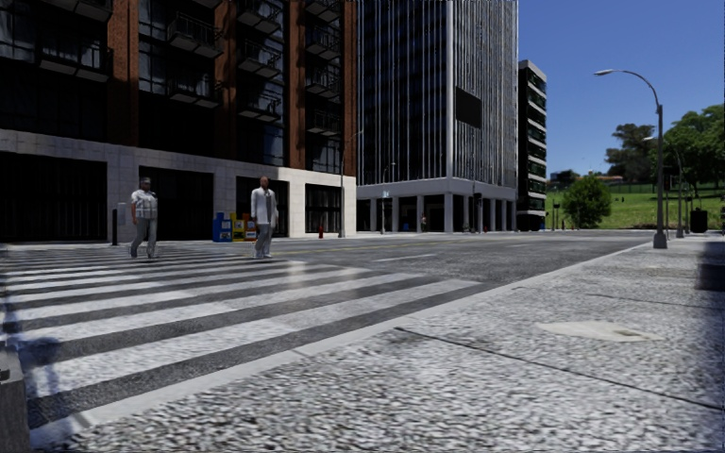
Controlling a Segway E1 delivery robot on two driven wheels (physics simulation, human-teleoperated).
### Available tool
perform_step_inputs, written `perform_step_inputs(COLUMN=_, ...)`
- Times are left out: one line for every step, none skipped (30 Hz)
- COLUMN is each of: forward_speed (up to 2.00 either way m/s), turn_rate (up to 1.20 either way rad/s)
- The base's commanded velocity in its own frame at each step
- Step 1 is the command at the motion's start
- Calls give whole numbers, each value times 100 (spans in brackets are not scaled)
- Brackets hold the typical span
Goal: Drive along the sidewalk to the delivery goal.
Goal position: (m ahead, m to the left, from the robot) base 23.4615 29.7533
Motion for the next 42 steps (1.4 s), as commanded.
perform_step_inputs(forward_speed=143, turn_rate=54)
perform_step_inputs(forward_speed=143, turn_rate=54)
perform_step_inputs(forward_speed=143, turn_rate=55)
perform_step_inputs(forward_speed=143, turn_rate=58)
perform_step_inputs(forward_speed=143, turn_rate=59)
perform_step_inputs(forward_speed=143, turn_rate=59)
perform_step_inputs(forward_speed=143, turn_rate=59)
perform_step_inputs(forward_speed=143, turn_rate=59)
perform_step_inputs(forward_speed=145, turn_rate=59)
perform_step_inputs(forward_speed=146, turn_rate=59)
perform_step_inputs(forward_speed=146, turn_rate=59)
perform_step_inputs(forward_speed=152, turn_rate=59)
perform_step_inputs(forward_speed=158, turn_rate=59)
perform_step_inputs(forward_speed=165, turn_rate=59)
perform_step_inputs(forward_speed=171, turn_rate=59)
perform_step_inputs(forward_speed=177, turn_rate=59)
perform_step_inputs(forward_speed=177, turn_rate=59)
perform_step_inputs(forward_speed=177, turn_rate=59)
perform_step_inputs(forward_speed=178, turn_rate=60)
perform_step_inputs(forward_speed=178, turn_rate=61)
perform_step_inputs(forward_speed=179, turn_rate=61)
perform_step_inputs(forward_speed=183, turn_rate=62)
perform_step_inputs(forward_speed=183, turn_rate=62)
perform_step_inputs(forward_speed=189, turn_rate=62)
perform_step_inputs(forward_speed=191, turn_rate=62)
perform_step_inputs(forward_speed=192, turn_rate=62)
perform_step_inputs(forward_speed=192, turn_rate=62)
perform_step_inputs(forward_speed=192, turn_rate=62)
perform_step_inputs(forward_speed=192, turn_rate=62)
perform_step_inputs(forward_speed=192, turn_rate=62)
perform_step_inputs(forward_speed=192, turn_rate=62)
perform_step_inputs(forward_speed=192, turn_rate=62)
perform_step_inputs(forward_speed=192, turn_rate=62)
perform_step_inputs(forward_speed=192, turn_rate=62)
perform_step_inputs(forward_speed=192, turn_rate=62)
perform_step_inputs(forward_speed=192, turn_rate=62)
perform_step_inputs(forward_speed=192, turn_rate=62)
perform_step_inputs(forward_speed=193, turn_rate=62)
perform_step_inputs(forward_speed=193, turn_rate=62)
perform_step_inputs(forward_speed=193, turn_rate=62)
perform_step_inputs(forward_speed=193, turn_rate=62)
perform_step_inputs(forward_speed=193, turn_rate=62)
